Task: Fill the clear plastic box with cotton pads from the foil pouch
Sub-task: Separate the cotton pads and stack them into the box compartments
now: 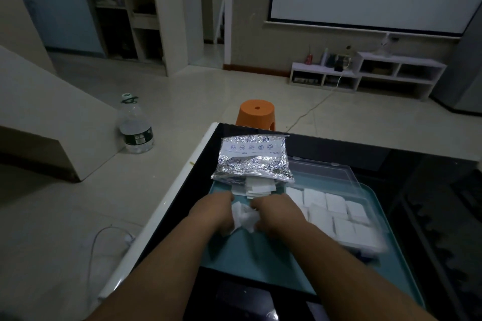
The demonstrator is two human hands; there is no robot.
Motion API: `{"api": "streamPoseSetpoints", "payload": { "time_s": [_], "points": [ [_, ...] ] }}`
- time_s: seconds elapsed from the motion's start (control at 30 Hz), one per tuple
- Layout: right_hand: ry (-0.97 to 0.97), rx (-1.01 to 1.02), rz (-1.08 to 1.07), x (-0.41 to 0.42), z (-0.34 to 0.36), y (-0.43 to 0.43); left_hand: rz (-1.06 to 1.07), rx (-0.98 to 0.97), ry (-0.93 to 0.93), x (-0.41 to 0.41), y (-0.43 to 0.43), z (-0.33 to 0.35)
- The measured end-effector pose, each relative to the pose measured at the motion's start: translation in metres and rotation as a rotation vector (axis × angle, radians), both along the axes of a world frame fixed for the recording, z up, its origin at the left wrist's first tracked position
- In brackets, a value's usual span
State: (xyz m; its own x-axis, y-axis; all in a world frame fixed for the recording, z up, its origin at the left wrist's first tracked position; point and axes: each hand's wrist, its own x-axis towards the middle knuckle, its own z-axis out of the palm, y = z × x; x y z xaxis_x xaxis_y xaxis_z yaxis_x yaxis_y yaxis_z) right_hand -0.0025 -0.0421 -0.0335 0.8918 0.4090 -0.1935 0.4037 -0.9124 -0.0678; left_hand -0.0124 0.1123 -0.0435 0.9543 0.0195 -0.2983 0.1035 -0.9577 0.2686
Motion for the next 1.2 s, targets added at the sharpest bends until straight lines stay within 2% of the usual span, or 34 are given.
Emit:
{"api": "streamPoseSetpoints", "payload": {
  "time_s": [0.13,0.37,0.57,0.7,1.2],
  "points": [
    [-0.020,0.018,-0.042,0.000,-0.001,-0.001,0.035,-0.042,0.076,0.001,-0.003,0.003],
    [-0.032,0.095,-0.119,-0.001,0.005,-0.005,0.092,-0.172,0.081,0.004,-0.006,0.003],
    [-0.024,0.345,-0.301,0.001,0.017,-0.007,0.123,-0.267,0.020,0.002,-0.003,0.013],
    [0.013,0.443,-0.337,0.003,0.018,-0.007,0.135,-0.304,0.023,0.004,-0.002,0.011],
    [0.054,0.418,-0.340,0.006,0.018,-0.004,0.202,-0.349,-0.103,0.009,0.006,0.020]
  ]
}}
